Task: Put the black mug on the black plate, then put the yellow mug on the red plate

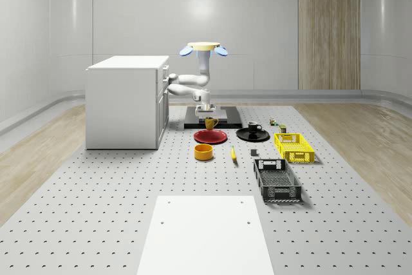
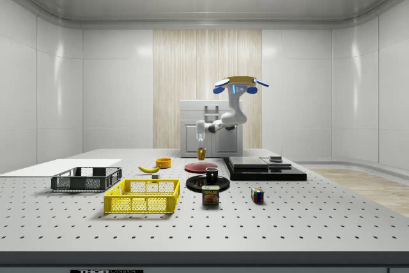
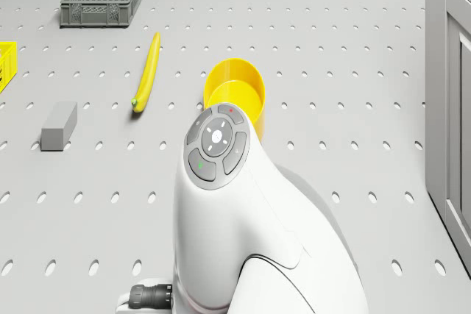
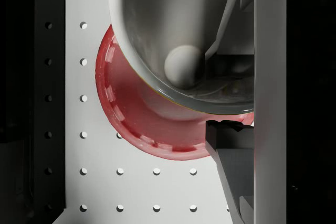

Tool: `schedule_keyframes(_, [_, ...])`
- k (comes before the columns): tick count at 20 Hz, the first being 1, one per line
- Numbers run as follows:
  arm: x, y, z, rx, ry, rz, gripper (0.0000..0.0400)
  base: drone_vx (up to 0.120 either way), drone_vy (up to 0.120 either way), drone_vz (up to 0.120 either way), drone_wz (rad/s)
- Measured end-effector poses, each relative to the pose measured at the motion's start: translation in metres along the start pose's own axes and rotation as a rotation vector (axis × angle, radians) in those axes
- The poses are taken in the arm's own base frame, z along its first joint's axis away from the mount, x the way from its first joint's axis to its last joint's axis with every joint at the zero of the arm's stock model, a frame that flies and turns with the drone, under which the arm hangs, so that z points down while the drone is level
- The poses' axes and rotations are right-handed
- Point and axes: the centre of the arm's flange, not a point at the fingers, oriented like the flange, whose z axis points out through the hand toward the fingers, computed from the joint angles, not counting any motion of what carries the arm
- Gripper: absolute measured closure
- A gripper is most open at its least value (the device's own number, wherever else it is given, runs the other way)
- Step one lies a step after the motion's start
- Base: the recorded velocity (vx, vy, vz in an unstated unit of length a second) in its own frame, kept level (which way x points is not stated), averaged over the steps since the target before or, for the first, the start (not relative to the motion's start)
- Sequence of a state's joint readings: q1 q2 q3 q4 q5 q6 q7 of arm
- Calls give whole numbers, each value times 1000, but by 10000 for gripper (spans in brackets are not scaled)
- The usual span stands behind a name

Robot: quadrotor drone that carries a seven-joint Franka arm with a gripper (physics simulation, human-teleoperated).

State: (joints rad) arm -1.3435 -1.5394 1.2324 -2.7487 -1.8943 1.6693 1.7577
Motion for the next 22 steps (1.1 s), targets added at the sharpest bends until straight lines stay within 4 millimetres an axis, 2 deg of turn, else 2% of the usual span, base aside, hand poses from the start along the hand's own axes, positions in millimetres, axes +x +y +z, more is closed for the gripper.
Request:
schedule_keyframes(8, [0, 0, 32, 0, 0, 0, 290, 0, 0, 0, 0])
schedule_keyframes(11, [0, 0, 41, 0, 0, 0, 149, 0, 0, 0, 0])
schedule_keyframes(13, [0, 0, 43, 0, 0, 0, 90, 0, 0, 0, 0])
schedule_keyframes(17, [0, 0, 34, 0, 0, 0, 33, 0, 0, 0, 0])
schedule_keyframes(22, [0, 0, 17, 0, 0, 0, 10, 0, 0, 0, 0])
